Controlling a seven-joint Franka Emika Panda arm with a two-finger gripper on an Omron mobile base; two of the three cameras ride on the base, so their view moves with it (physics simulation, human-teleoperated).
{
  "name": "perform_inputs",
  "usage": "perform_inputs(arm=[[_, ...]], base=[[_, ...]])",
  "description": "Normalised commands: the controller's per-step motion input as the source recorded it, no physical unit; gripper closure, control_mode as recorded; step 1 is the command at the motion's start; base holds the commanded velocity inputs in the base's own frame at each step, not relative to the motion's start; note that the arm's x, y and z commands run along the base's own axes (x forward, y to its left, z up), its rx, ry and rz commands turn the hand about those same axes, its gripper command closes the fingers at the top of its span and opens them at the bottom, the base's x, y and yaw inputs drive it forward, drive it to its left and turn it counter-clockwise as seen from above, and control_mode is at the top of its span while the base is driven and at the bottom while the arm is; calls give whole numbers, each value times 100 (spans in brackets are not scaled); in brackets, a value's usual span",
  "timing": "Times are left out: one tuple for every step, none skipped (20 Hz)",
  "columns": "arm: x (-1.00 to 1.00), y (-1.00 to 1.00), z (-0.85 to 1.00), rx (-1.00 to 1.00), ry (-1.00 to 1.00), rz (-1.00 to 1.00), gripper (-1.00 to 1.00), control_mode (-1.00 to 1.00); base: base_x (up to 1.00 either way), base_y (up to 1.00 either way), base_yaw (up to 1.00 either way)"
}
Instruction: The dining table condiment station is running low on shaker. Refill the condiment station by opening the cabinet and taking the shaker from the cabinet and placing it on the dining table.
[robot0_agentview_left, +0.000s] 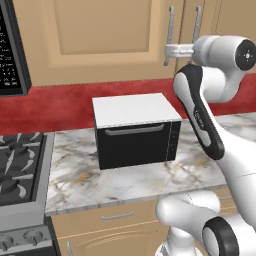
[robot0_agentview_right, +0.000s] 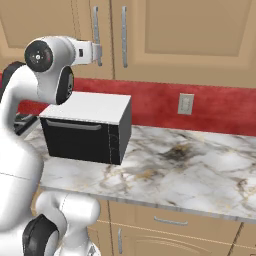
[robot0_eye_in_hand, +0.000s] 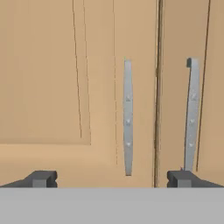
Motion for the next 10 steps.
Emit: perform_inputs(arm=[[24,0,38,-6,0,0,-100,-100],[11,0,50,-5,0,0,-100,-100],[14,0,50,-5,0,0,-100,-100],[14,0,48,-7,0,0,-100,-100],[22,0,54,-6,0,0,-100,-100],[27,0,44,-5,0,-1,-100,-100],[28,0,39,-3,0,-3,-100,-100],[31,0,34,-1,3,-4,-100,-100],[32,0,31,-1,3,-5,-100,-100],[40,0,32,-2,5,-7,-100,-100]], base=[[0,0,0],[0,0,0],[0,0,0],[0,0,0],[0,0,0],[0,0,0],[0,0,0],[0,0,0],[0,0,0],[0,0,0]])
